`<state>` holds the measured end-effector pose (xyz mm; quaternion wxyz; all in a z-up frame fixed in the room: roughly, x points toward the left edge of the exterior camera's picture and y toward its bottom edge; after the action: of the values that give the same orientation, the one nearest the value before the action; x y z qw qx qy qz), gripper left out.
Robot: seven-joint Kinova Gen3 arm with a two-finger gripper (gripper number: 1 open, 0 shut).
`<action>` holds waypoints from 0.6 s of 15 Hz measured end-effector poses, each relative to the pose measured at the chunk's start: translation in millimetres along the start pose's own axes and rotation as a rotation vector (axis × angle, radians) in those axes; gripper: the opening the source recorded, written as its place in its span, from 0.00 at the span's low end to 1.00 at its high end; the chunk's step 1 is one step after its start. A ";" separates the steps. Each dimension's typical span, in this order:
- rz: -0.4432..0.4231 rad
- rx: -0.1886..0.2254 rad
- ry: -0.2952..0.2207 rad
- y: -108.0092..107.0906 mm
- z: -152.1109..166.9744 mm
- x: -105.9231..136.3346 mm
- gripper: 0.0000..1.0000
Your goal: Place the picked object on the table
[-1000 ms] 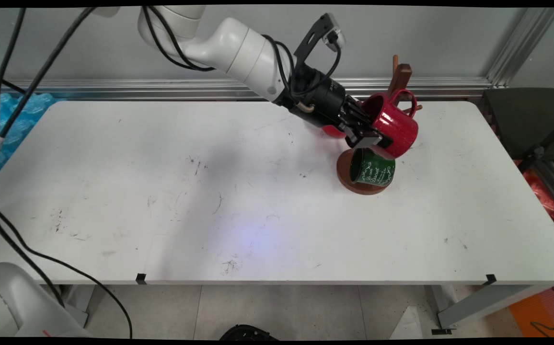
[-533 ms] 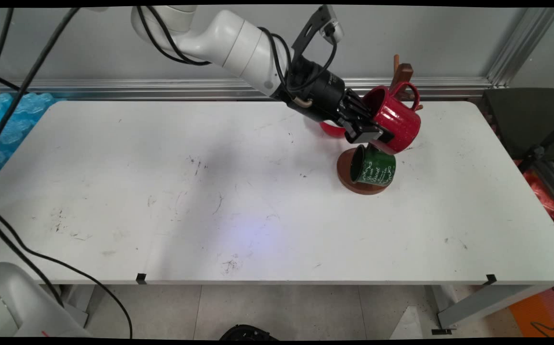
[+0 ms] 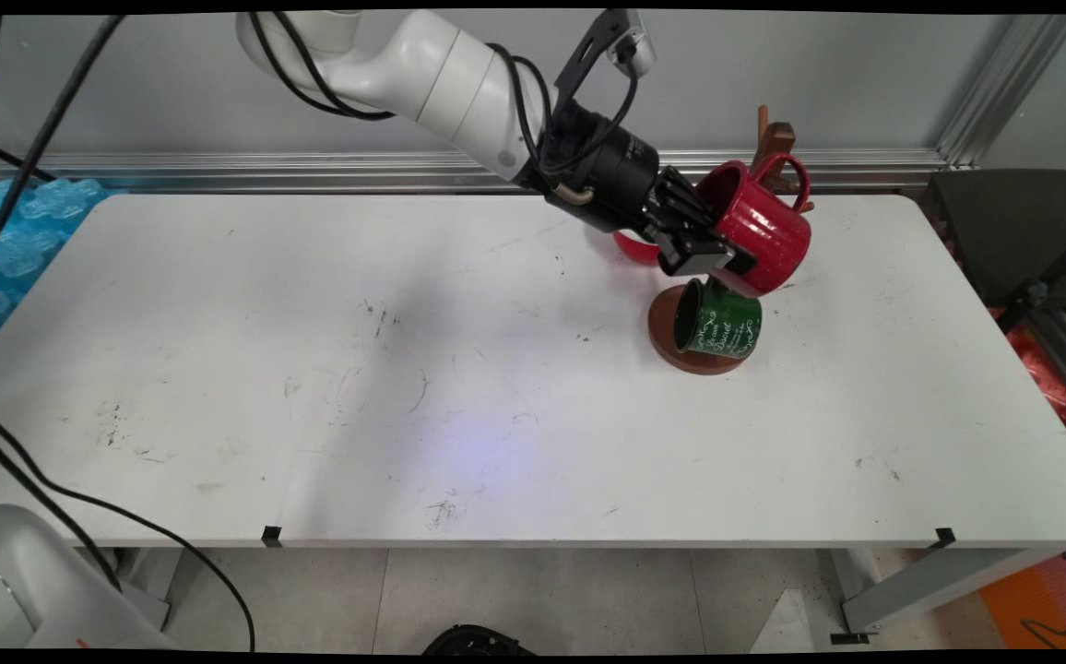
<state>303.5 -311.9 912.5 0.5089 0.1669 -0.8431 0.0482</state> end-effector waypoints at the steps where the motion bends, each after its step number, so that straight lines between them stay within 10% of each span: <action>1: -0.001 -0.002 -0.003 1.1 -1.1 -0.4 0.00; 9: 0.016 -0.017 -0.047 11.7 -18.9 -4.8 0.00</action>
<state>317.6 -295.1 918.4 0.4900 0.1571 -0.8565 0.0412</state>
